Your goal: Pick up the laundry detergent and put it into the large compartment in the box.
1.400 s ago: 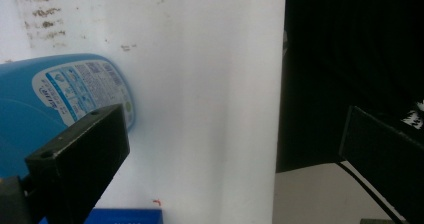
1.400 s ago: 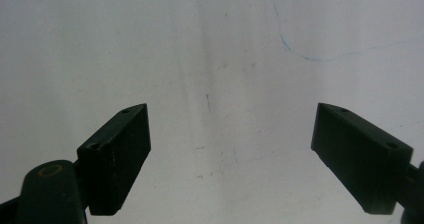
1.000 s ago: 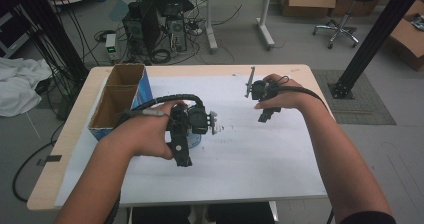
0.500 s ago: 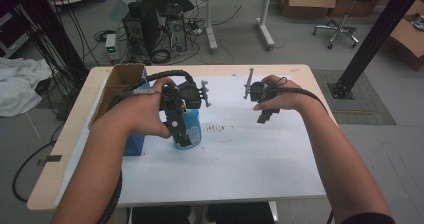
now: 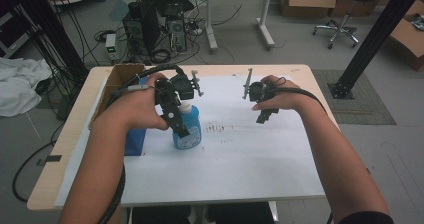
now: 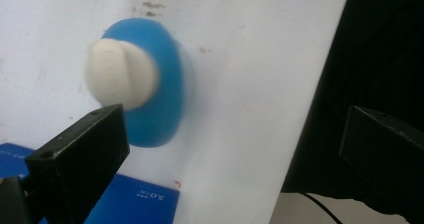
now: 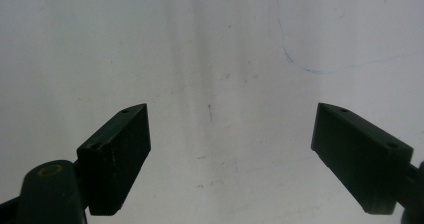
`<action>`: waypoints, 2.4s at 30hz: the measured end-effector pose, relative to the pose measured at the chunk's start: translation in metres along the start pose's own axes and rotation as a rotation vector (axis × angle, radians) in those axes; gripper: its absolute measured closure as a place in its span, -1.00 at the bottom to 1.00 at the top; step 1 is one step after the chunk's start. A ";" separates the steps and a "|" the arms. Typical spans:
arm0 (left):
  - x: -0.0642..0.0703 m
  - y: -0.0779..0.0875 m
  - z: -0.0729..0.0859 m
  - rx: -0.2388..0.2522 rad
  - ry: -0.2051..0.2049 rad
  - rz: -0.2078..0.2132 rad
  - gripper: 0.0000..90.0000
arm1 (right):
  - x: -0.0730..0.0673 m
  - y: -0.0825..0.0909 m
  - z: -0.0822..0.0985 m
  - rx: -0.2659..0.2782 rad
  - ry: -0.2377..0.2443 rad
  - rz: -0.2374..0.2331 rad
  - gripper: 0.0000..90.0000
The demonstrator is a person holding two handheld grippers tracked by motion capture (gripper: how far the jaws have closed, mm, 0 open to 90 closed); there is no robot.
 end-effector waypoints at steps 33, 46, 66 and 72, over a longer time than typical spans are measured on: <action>-0.043 -0.030 -0.008 -0.083 0.043 -0.028 -1.00 | -0.003 -0.004 -0.002 0.018 -0.004 0.020 -0.64; -0.053 -0.053 -0.005 -0.111 0.033 -0.017 -1.00 | -0.003 -0.008 -0.001 0.006 -0.006 0.018 -0.64; -0.056 -0.071 -0.007 -0.141 0.003 -0.042 -0.99 | -0.005 -0.013 -0.002 0.005 -0.003 0.014 -0.64; -0.057 -0.073 -0.009 -0.144 -0.010 -0.052 -0.96 | -0.004 -0.013 -0.001 0.000 -0.002 0.016 -0.64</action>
Point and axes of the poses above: each handheld gripper's, and its own axes: y roughly backward along the jaws, z roughly out of its underside, x roughly to its right, the point moved 9 cm from there along -y, roughly forward along the jaws
